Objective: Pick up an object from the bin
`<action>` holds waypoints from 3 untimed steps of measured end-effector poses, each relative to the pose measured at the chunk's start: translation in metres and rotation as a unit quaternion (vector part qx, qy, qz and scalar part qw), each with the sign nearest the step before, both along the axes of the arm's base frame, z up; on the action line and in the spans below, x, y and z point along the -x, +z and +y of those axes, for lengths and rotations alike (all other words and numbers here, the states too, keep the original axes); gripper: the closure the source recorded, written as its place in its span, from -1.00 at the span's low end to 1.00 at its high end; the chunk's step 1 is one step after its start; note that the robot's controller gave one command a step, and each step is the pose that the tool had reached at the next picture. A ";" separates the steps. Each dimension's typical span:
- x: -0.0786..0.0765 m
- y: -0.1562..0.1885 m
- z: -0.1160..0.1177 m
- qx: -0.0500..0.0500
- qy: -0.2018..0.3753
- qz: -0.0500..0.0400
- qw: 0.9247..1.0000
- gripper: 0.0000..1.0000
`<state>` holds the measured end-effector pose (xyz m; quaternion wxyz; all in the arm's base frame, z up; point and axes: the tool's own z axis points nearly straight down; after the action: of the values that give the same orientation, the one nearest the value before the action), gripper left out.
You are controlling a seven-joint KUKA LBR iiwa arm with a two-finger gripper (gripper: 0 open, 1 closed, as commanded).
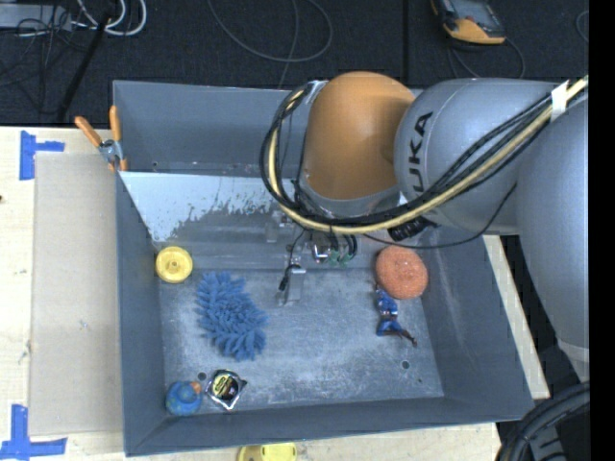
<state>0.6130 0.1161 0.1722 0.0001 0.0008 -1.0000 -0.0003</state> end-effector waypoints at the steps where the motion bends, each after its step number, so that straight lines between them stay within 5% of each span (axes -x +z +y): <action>1: -0.001 -0.033 0.025 0.000 0.037 -0.003 0.999 -1.00; 2: 0.023 -0.085 0.045 0.000 0.070 -0.001 0.998 -1.00; 3: 0.011 -0.091 0.062 0.000 0.185 -0.001 0.983 1.00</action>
Offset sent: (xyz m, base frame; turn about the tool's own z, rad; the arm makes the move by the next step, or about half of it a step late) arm -0.0277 0.0480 -0.0904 -0.1470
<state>0.6024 0.1779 0.0814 -0.0013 0.1862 -0.9825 -0.0007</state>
